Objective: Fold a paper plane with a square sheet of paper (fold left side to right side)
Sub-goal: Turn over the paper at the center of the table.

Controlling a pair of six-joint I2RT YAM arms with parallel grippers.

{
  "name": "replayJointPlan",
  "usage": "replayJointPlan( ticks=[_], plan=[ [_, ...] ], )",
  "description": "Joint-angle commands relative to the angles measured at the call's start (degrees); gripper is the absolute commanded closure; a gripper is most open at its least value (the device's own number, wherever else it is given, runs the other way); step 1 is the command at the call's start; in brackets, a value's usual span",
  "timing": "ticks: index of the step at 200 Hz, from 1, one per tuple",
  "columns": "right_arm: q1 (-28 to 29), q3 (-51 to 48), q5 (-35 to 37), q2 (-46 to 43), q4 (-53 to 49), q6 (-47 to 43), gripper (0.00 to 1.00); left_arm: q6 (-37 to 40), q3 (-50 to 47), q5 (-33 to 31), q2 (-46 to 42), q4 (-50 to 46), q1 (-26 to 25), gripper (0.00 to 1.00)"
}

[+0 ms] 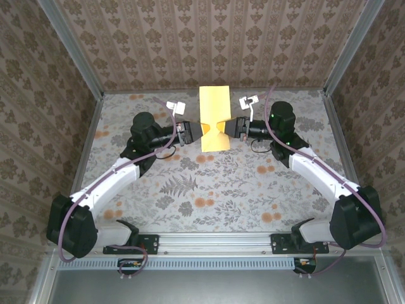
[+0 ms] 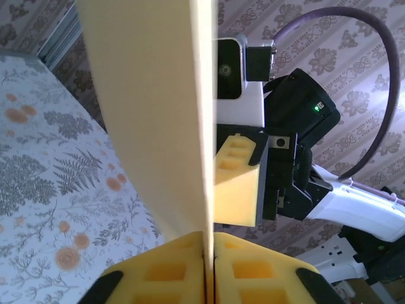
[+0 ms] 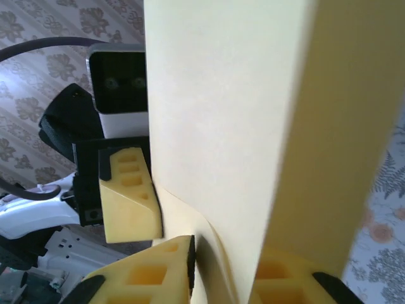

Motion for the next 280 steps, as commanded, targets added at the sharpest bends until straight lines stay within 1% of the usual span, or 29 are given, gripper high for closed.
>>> replayJointPlan(
  ticks=[1,9,19,30,38,50,55,70,84,102,123,138,153,161,171,179,203,235,280],
  plan=[
    [-1.11,-1.22,2.48,-2.77,-5.09,-2.70,0.70,4.40,1.92,-1.64,-1.99,-5.49,-0.33,0.95],
    [-1.74,-1.68,3.68,-4.05,-7.65,-4.08,0.66,7.38,2.67,-3.17,-2.46,-10.67,-0.59,0.96],
    [-2.72,-2.29,5.76,-6.08,-11.72,-6.32,0.60,12.82,4.40,-6.69,-3.04,-19.09,-1.45,0.98],
    [-3.56,-2.36,10.54,-8.76,-19.35,-10.55,0.53,19.58,6.96,-13.61,-3.41,-31.24,-3.40,1.00],
    [-3.93,-2.03,15.73,-10.75,-26.20,-14.09,0.48,23.92,9.13,-20.29,-3.14,-39.30,-5.29,1.00],
    [-4.10,-1.01,25.73,-13.18,-35.86,-18.50,0.42,28.75,12.30,-30.28,-2.07,-49.17,-8.59,1.00],
    [-4.08,-0.63,30.17,-13.99,-39.68,-19.97,0.41,29.81,13.54,-34.39,-1.47,-52.20,-10.12,1.00],
    [-4.38,0.21,42.42,-16.02,-48.31,-22.50,0.30,30.61,16.33,-45.19,1.03,-59.57,-14.11,1.00],
    [-5.03,0.18,52.13,-18.03,-53.97,-23.40,0.20,28.68,18.33,-55.55,3.68,-65.34,-17.72,1.00],
    [-6.01,-0.83,62.36,-20.80,-57.96,-22.77,0.01,23.04,21.52,-68.38,8.14,-73.75,-22.22,1.00],
    [-7.26,-2.90,69.16,-24.49,-59.40,-21.74,0.00,13.88,27.09,-78.96,15.37,-85.38,-25.97,1.00],
    [-7.88,-3.69,72.83,-26.40,-60.29,-20.68,0.00,7.92,31.66,-84.23,21.39,-93.29,-28.28,1.00],
    [-8.10,-4.11,74.89,-27.46,-61.07,-20.19,0.00,1.46,36.30,-89.16,27.22,-100.38,-30.30,1.00],
    [-8.19,-4.15,75.46,-27.71,-61.37,-20.02,0.00,-2.09,38.91,-90.31,30.22,-103.62,-30.88,1.00],
    [-8.28,-4.29,75.64,-27.74,-61.65,-19.92,0.00,-5.00,41.55,-89.52,33.93,-106.07,-30.97,1.00],
    [-8.34,-4.37,75.51,-27.82,-61.73,-19.87,0.00,-6.91,43.75,-88.25,36.67,-107.31,-31.07,1.00],
    [-8.51,-4.59,75.67,-27.75,-62.02,-20.04,0.00,-10.02,47.90,-81.88,43.48,-107.06,-30.92,1.00],
    [-8.70,-4.67,76.12,-28.54,-62.60,-21.23,0.00,-8.27,51.99,-75.64,49.22,-103.82,-30.34,1.00],
    [-9.02,-5.53,74.83,-28.89,-62.25,-21.90,0.00,-3.81,51.38,-65.00,52.41,-94.23,-28.15,1.00]
  ],
)
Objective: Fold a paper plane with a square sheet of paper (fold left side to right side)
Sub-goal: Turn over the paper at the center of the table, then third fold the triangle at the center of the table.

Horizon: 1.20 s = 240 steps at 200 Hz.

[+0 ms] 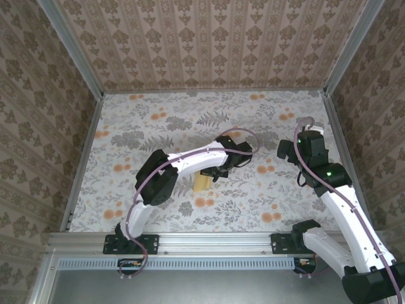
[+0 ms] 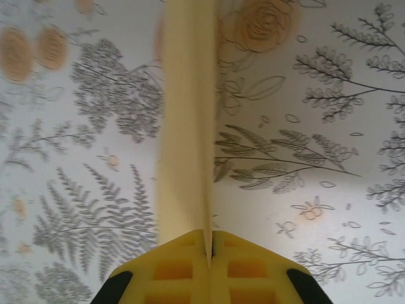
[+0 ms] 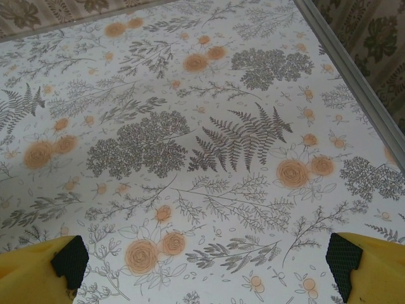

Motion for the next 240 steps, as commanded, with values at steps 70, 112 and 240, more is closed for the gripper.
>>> replayJointPlan(
  ticks=[70,112,240],
  plan=[
    [-0.49,-1.89,-5.56,1.57,-0.20,-1.02,0.00,8.75,1.28,22.48,3.34,15.66,5.18,0.85],
    [-0.45,-2.70,-14.17,4.31,1.30,-0.13,0.00,14.27,-3.51,29.60,-1.85,25.11,6.41,0.65],
    [10.32,0.00,-41.80,34.95,23.46,9.46,0.47,16.88,-40.65,49.09,-28.71,55.17,24.56,0.45]
  ],
)
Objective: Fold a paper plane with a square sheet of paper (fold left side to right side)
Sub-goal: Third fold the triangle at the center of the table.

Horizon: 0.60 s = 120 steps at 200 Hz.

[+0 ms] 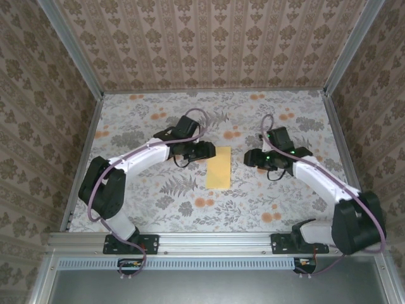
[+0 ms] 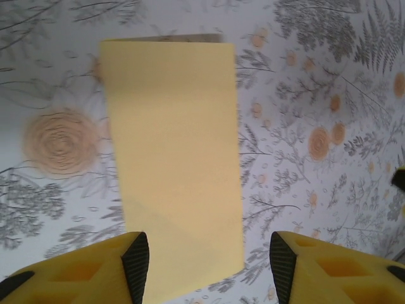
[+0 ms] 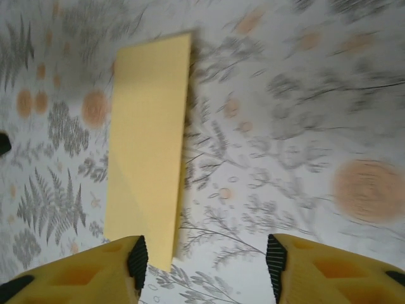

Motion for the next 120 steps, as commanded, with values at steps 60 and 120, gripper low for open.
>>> replayJointPlan(
  ticks=[60,120],
  plan=[
    [7.18,17.19,-0.91,25.88,10.31,2.86,0.50,-0.83,-7.05,8.88,3.18,9.05,2.88,0.46],
    [7.18,23.80,3.50,33.45,5.76,-0.32,0.51,-1.01,-6.97,9.01,5.50,8.78,2.91,0.45]
  ],
)
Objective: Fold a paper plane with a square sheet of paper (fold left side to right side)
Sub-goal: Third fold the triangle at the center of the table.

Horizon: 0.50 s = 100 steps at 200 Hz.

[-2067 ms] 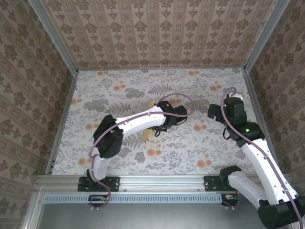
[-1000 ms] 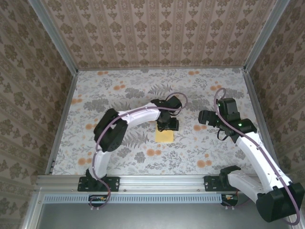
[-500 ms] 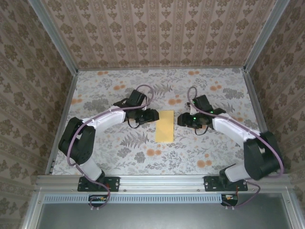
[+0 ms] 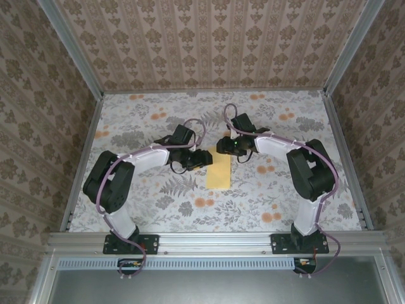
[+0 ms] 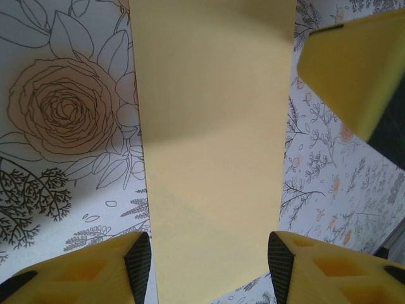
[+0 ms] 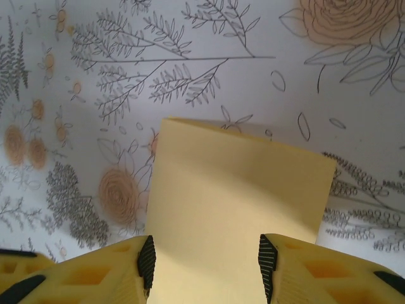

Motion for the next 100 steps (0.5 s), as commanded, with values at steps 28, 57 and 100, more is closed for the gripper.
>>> replayJointPlan(
  ticks=[28,57,100],
  plan=[
    [0.14,2.53,2.85,4.31,-4.18,-2.72,0.53,-0.77,0.43,2.25,3.00,0.71,0.57,0.45],
    [0.14,2.62,2.50,5.91,-4.75,-3.99,0.54,-1.02,0.85,3.08,4.24,0.81,0.31,0.45],
    [0.14,2.53,1.98,6.84,-4.57,-4.80,0.56,-1.44,1.56,3.80,5.61,0.64,-0.34,0.46]
  ],
)
